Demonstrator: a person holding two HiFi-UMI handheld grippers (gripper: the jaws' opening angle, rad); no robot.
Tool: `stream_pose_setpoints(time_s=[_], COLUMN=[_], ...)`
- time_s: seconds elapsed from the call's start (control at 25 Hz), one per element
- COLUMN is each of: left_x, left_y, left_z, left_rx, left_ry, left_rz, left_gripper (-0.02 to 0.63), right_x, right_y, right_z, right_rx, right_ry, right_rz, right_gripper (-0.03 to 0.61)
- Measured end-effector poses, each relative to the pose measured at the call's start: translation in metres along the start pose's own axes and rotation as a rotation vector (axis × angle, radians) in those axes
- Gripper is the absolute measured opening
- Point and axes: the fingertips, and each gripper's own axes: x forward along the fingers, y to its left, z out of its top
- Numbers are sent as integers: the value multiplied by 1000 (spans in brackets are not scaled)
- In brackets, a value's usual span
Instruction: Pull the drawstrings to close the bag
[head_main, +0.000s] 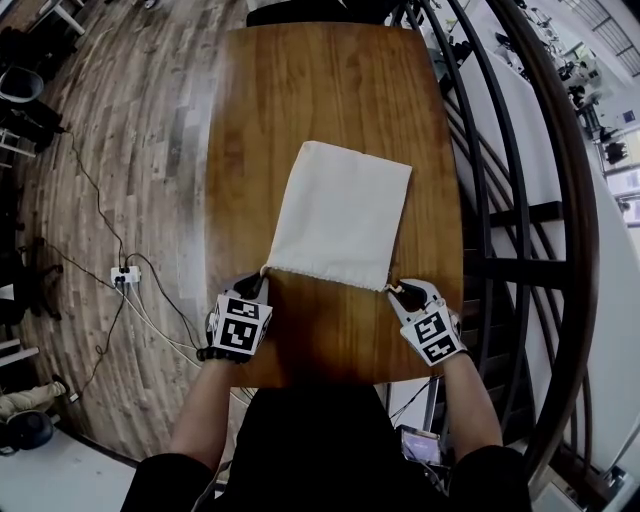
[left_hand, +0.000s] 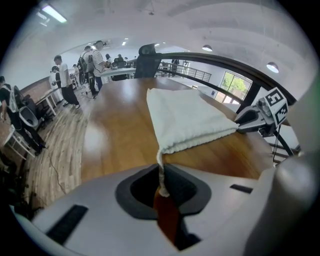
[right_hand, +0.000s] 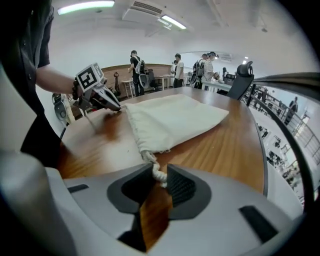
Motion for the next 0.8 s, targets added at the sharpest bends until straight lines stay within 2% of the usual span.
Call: stream_pose_setpoints(time_s=[0.2, 0.48, 0.8], left_x=[1, -15, -36], left_y=[2, 6, 2], left_z=[-1, -2, -10], left_rx=[5, 46, 173], left_ry=[-15, -26, -53], left_rz=[11, 42, 83], left_gripper=[41, 41, 41], right_x=[-2, -19, -32], right_y=[-3, -12, -9], right_z=[-2, -5, 12], right_rx=[58, -19, -4], right_ry=[8, 62, 47], right_rz=[-68, -246, -353], right_gripper=[71, 69, 67])
